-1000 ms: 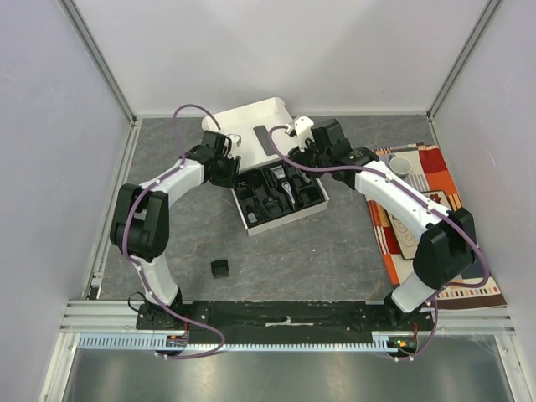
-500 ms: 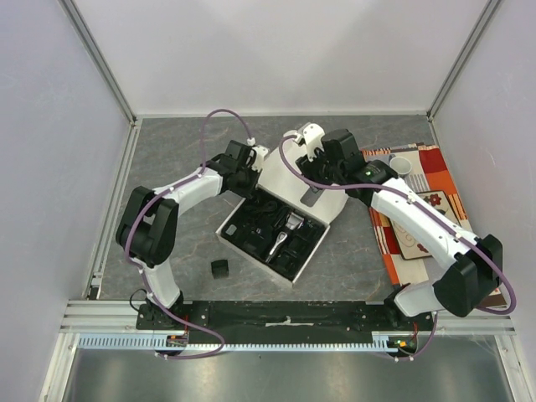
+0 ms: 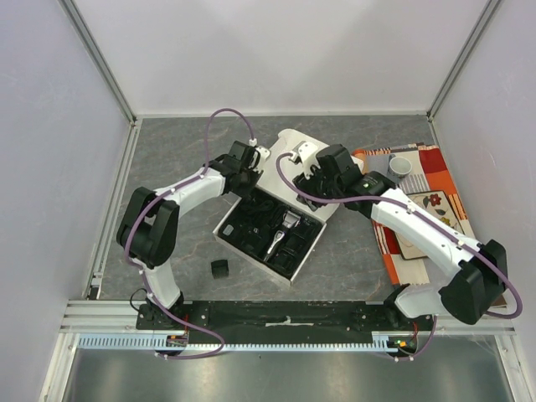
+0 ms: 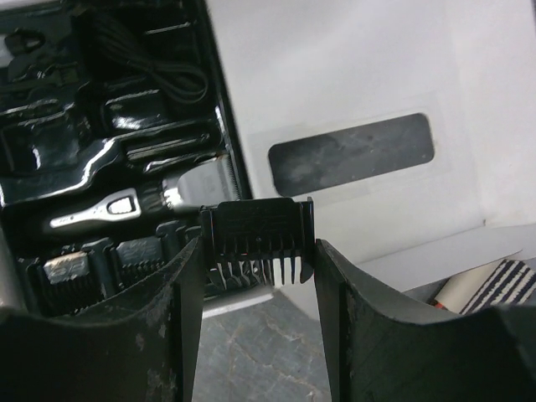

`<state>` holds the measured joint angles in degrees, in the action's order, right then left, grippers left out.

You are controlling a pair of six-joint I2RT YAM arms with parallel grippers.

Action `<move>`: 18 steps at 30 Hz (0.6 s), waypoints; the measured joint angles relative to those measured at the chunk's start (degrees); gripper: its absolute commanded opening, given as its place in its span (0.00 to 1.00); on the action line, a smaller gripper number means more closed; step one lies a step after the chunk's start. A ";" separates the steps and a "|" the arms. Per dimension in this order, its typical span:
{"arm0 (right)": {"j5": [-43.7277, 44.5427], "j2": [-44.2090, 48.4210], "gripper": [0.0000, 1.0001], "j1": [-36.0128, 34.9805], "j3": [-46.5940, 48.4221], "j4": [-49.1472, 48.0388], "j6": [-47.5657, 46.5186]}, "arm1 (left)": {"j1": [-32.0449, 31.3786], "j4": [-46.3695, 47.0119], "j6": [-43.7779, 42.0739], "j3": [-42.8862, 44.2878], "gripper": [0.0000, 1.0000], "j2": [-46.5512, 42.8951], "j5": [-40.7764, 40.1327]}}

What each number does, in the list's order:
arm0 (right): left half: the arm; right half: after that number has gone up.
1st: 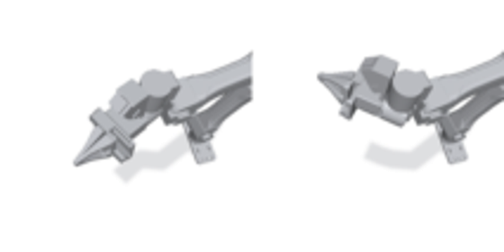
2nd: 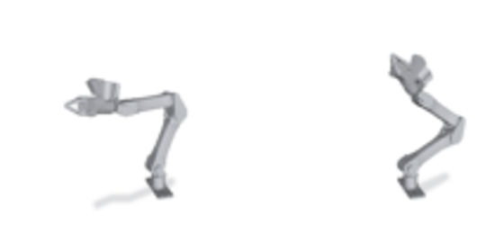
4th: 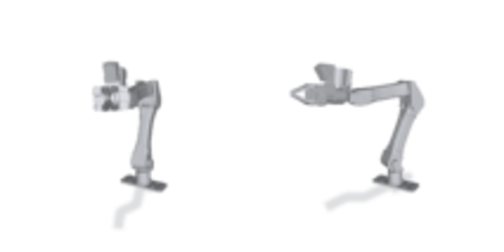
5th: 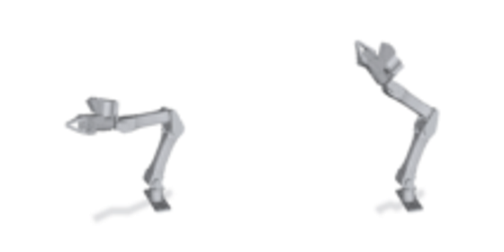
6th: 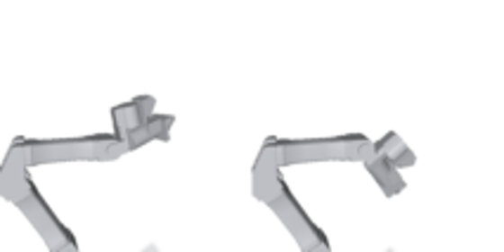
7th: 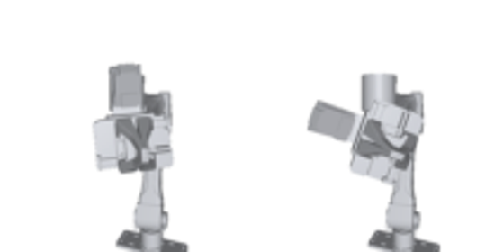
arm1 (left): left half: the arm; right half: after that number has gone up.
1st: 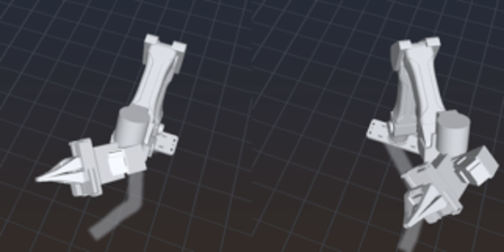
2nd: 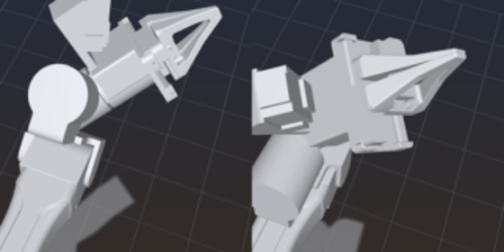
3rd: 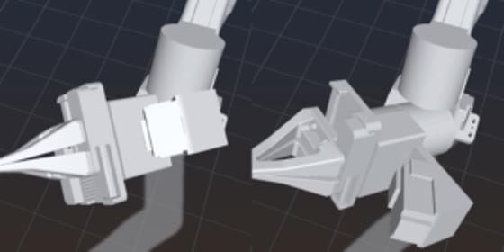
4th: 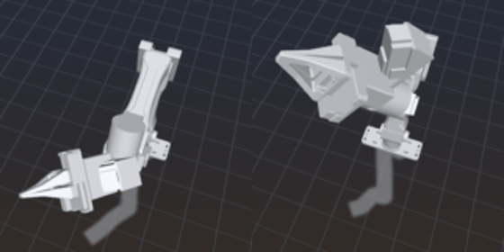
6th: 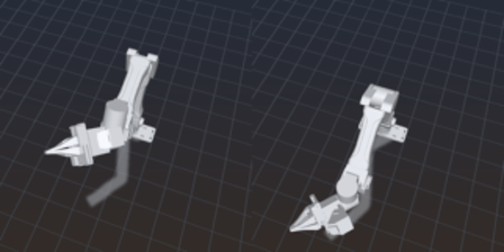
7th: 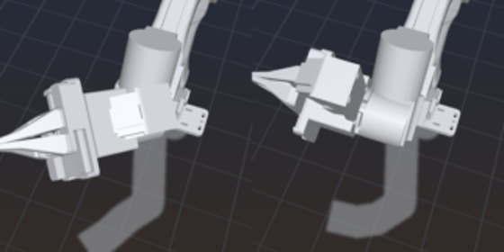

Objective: Sort the hair-cutting tools

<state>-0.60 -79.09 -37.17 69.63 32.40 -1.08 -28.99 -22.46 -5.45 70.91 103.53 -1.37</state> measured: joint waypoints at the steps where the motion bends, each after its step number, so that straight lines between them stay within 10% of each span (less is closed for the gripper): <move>1: -0.22 0.44 0.48 -0.59 -0.44 0.42 0.04 | 0.04 -0.52 0.02 0.31 0.41 0.02 -0.68; 18: -0.76 -4.90 0.50 -3.52 -2.56 2.08 -2.71 | 0.15 -14.12 10.86 12.17 0.53 -1.77 -9.18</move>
<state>-1.37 -83.99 -40.69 67.07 34.48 -3.79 -28.84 -36.58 5.41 83.09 101.75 -10.55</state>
